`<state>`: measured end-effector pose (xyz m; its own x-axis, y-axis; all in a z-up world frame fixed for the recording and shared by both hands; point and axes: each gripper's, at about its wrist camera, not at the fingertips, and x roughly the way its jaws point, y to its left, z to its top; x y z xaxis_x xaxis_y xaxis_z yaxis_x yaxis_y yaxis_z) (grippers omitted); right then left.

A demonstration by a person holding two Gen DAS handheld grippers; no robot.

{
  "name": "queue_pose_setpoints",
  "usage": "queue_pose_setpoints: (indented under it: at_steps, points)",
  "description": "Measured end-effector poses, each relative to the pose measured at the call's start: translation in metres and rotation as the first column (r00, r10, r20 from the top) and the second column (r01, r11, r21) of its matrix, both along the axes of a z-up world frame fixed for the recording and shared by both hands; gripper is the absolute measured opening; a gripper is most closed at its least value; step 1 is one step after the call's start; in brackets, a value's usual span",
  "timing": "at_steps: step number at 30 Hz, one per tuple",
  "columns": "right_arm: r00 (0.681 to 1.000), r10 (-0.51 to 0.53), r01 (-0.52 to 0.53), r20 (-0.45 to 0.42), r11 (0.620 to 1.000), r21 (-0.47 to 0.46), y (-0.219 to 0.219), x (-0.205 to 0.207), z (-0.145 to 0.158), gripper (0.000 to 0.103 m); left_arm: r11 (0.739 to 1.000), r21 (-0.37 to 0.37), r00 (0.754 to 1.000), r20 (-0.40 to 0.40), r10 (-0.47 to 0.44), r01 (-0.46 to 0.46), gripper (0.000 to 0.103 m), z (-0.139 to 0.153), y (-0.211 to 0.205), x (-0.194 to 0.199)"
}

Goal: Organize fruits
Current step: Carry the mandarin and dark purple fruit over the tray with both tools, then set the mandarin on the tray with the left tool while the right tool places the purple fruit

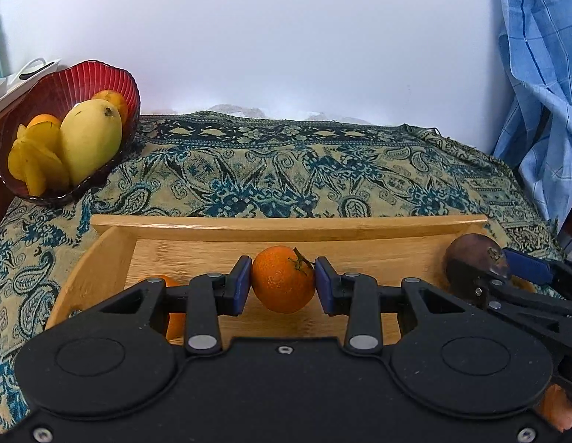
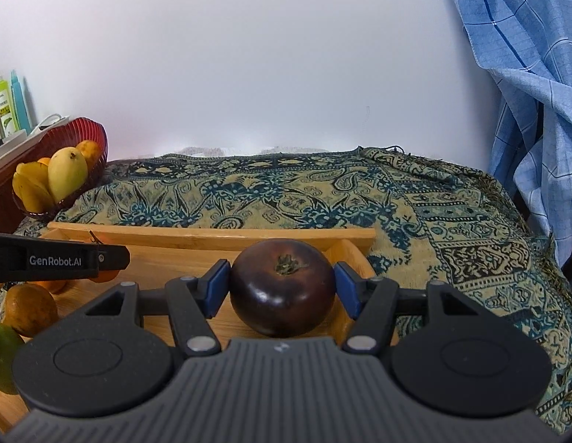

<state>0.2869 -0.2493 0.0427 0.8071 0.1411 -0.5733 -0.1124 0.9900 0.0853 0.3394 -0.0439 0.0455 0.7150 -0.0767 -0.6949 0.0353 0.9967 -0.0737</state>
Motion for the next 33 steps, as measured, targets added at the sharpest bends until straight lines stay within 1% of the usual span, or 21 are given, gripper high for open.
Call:
queue_pose_setpoints:
  at_steps: [13, 20, 27, 29, 31, 33]
  points:
    - [1.000, 0.000, 0.000, 0.008, 1.000, 0.002, 0.000, 0.000, 0.000, 0.063, 0.999, 0.033, 1.000, -0.013, 0.000, 0.000, 0.035, -0.012, -0.002, 0.002]
    - [1.000, 0.000, 0.000, 0.006, 1.000, 0.003, 0.000, -0.001, 0.000, 0.063, 0.999, 0.048, 1.000, 0.000, -0.009, 0.009, 0.036, -0.013, -0.004, 0.001]
    - [1.000, 0.002, -0.002, 0.006, 1.000, 0.008, -0.001, -0.003, 0.000, 0.063, 0.998, 0.062, 1.000, -0.017, -0.006, 0.007, 0.036, -0.015, -0.005, 0.002]
    - [1.000, 0.004, -0.004, 0.006, 1.000, 0.008, -0.001, -0.003, 0.001, 0.063, 0.998, 0.064, 1.000, -0.025, -0.012, 0.014, 0.040, -0.015, -0.005, 0.002]
    - [1.000, 0.003, -0.003, 0.007, 1.000, 0.009, -0.002, -0.003, 0.001, 0.064, 0.997, 0.071, 1.000, -0.022, -0.012, 0.014, 0.047, -0.014, -0.005, 0.001]
    - [1.000, 0.001, -0.001, 0.007, 1.000, 0.011, -0.002, -0.004, 0.001, 0.066, 0.997, 0.081, 1.000, -0.021, -0.010, 0.012, 0.051, -0.013, -0.005, 0.000]
